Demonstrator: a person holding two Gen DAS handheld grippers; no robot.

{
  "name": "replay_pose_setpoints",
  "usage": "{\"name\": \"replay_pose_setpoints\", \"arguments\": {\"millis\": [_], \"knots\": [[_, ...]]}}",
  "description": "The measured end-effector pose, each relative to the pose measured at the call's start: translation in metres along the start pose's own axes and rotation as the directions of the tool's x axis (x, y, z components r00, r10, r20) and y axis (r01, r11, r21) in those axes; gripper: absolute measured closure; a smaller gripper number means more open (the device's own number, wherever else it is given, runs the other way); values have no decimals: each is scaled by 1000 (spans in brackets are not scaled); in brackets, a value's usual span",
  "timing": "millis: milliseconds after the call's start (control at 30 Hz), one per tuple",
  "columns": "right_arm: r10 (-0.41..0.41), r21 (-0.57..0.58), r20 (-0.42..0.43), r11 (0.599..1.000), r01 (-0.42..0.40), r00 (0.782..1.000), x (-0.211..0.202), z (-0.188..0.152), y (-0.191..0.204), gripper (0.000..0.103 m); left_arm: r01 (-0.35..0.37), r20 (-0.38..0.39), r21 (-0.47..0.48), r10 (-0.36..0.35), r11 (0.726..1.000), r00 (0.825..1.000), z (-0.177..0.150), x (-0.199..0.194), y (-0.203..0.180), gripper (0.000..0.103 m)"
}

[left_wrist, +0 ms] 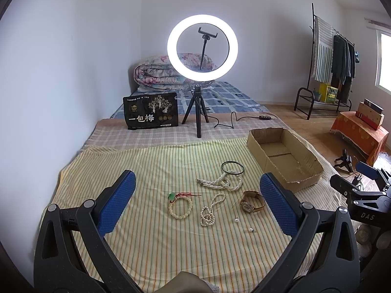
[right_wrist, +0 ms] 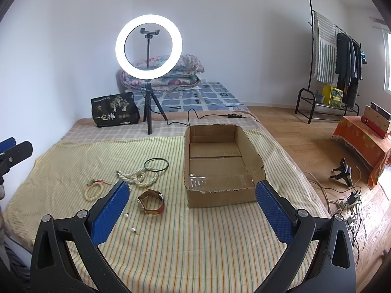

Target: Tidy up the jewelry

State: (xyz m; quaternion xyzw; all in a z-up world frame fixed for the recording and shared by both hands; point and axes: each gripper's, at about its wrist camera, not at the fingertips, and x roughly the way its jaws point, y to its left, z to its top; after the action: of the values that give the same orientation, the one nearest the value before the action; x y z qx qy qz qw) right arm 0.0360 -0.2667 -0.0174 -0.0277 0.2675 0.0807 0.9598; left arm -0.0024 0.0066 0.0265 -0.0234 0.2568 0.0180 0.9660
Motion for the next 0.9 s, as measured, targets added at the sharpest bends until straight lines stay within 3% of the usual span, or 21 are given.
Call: {"name": "replay_pose_setpoints", "arguments": {"millis": [900], "knots": [[0,6,-2,1000,0,1000,2,2,1,1,0,9,-1,0,1000,1000,2,-2,-2,0]]}}
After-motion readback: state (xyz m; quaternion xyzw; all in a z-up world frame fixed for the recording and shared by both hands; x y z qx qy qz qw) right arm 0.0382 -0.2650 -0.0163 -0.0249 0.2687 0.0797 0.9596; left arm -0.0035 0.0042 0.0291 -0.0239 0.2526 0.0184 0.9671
